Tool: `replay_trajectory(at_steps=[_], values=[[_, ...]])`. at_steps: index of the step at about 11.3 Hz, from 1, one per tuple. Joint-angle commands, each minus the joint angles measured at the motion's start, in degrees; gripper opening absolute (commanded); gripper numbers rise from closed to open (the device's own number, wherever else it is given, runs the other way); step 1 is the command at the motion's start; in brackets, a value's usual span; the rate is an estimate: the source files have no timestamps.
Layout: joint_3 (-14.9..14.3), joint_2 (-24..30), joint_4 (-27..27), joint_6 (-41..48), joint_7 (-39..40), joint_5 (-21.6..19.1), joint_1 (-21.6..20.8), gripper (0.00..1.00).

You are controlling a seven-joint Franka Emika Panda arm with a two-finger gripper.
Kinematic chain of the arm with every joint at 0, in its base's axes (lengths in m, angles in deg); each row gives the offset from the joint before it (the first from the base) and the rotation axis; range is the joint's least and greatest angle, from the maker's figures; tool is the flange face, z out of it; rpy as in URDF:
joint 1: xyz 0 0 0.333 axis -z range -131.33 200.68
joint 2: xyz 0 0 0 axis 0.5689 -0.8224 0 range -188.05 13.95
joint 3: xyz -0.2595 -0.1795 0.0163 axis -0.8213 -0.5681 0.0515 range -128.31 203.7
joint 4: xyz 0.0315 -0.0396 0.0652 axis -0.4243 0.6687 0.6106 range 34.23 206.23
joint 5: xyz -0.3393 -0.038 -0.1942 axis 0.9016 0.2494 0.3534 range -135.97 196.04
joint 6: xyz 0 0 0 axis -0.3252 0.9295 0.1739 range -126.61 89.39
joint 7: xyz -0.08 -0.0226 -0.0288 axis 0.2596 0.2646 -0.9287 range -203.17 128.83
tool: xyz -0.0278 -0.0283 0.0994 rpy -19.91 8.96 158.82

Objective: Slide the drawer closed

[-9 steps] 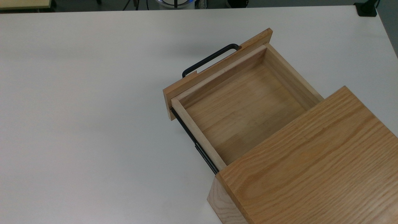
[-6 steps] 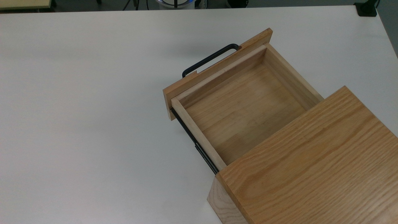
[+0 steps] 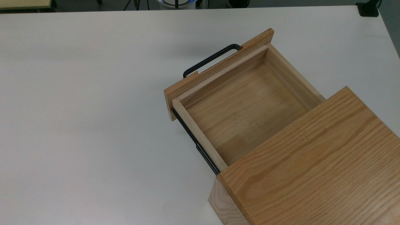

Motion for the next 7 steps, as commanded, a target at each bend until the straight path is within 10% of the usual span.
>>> replay_trajectory(at_steps=[1,4,7], values=[[0.02,-0.69,0.16,0.94,6.84,0.13,-0.64,1.00],[0.46,-3.14,0.08,-0.45,11.81,0.40,-1.16,0.84],[1.34,-7.01,-0.18,-6.86,11.20,0.14,-3.44,0.31]])
